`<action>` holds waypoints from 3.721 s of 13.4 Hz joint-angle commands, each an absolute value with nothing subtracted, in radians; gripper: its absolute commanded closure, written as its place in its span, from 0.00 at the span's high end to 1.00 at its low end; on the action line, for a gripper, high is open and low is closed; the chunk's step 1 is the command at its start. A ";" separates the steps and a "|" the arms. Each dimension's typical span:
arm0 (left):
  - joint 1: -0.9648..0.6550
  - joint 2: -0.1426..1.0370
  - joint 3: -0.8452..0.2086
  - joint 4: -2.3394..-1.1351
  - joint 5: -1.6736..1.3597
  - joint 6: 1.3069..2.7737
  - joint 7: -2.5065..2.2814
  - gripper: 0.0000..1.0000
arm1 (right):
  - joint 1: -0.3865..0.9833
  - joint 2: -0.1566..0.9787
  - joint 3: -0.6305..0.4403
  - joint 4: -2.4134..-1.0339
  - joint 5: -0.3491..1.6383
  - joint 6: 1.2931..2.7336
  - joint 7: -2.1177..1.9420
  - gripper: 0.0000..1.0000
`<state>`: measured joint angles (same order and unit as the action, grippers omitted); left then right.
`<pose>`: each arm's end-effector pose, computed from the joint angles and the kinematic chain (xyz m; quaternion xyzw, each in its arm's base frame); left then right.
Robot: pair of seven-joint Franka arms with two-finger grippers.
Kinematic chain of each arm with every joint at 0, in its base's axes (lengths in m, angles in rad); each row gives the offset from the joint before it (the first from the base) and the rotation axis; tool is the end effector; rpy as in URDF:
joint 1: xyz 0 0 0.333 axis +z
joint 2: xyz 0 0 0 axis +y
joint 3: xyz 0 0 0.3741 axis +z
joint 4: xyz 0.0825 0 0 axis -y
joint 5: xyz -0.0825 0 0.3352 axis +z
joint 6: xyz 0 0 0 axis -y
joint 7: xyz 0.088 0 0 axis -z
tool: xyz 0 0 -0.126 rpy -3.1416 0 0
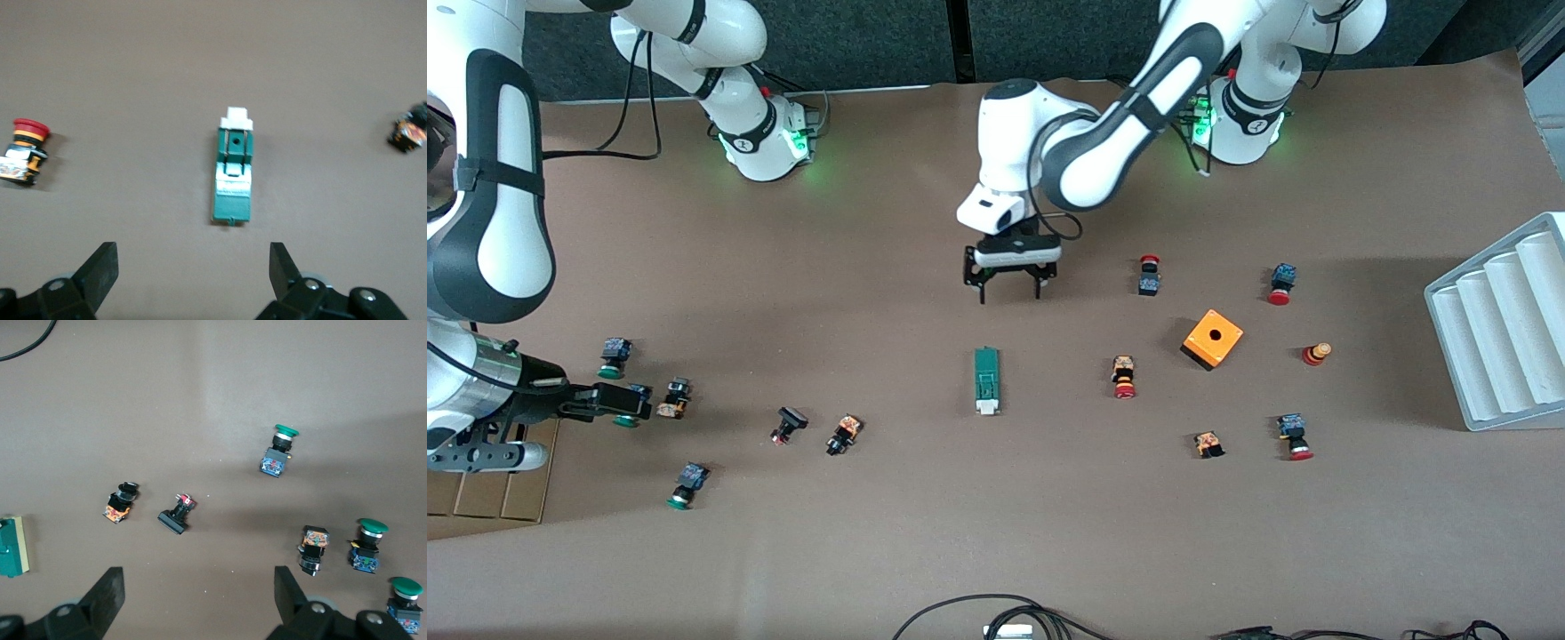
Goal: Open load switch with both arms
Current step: 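Move the left gripper over the green load switch and lower it, then grasp the green switch with the left gripper while the right gripper approaches, then lower the right gripper beside the white lever of the switch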
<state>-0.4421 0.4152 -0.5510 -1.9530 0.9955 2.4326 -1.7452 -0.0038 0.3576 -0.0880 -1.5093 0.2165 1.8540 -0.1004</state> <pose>0.3760 -0.4921 0.3755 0.9666 0.0399 0.2508 0.0348 0.6396 -0.0290 0.5108 -0.9958 0.0238 -0.0029 0.0884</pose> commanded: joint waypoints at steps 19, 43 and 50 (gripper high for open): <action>-0.604 0.919 -0.517 -1.672 1.982 2.042 -2.339 1.00 | 0.224 0.475 -0.058 -1.496 0.244 2.042 -0.373 1.00; -0.615 1.017 -0.512 -1.664 2.140 1.911 -2.473 0.56 | 0.592 0.742 -0.100 -1.427 0.224 2.381 -0.917 1.00; -0.618 1.031 -0.512 -1.661 2.149 1.893 -2.473 0.56 | 0.672 0.836 -0.149 -1.364 0.225 2.427 -0.914 1.00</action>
